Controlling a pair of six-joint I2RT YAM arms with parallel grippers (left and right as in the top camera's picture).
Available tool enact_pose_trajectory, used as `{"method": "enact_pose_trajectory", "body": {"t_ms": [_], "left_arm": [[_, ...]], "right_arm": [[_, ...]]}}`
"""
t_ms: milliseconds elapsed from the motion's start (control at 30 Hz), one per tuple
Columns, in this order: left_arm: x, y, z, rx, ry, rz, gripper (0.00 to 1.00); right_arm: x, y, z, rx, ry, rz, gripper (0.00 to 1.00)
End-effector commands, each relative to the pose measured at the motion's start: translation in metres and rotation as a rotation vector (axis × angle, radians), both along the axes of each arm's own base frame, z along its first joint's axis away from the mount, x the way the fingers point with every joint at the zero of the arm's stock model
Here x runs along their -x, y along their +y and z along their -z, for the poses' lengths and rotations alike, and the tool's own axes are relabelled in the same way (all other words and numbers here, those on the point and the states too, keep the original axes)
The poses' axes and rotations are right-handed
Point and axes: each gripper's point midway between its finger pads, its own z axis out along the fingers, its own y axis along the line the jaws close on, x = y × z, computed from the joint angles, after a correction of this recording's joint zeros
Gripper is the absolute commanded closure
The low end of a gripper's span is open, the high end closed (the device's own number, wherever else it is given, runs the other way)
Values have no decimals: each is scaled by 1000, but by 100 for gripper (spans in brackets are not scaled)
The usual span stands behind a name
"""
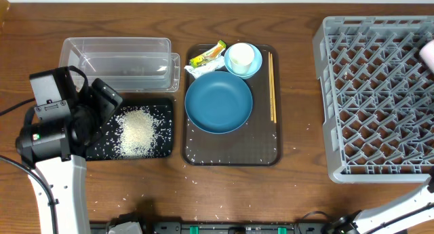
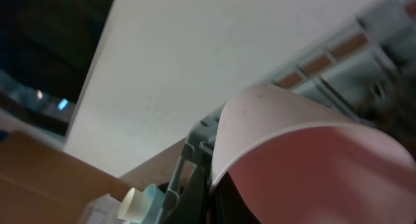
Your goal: Sort waste into correct bins and load items into the dishwasher rack
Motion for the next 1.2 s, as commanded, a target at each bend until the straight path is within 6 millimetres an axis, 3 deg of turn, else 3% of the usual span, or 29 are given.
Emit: {"method": "enact_pose_trajectory", "body": {"t_ms": [0, 133, 333, 567, 900, 1167], "left_arm": [[-1, 3, -6, -10, -13, -11, 9], [-1, 3, -6, -10, -13, -11, 8], [-1, 3, -6, -10, -13, -11, 9], [-1, 3, -6, -10, -13, -11, 9], [-1, 3, -6, -10, -13, -11, 8], [-1, 3, -6, -10, -13, -11, 9]], "right_arm": [[1, -5, 12, -88, 45, 1, 99], [4, -17, 25, -176, 94, 46, 96], [19, -38, 26, -252, 123, 101, 89], [38, -56, 21, -323, 135, 131, 91], [69, -80, -28, -300, 30, 166, 92], [74, -59, -72, -299, -43, 125, 90]]}}
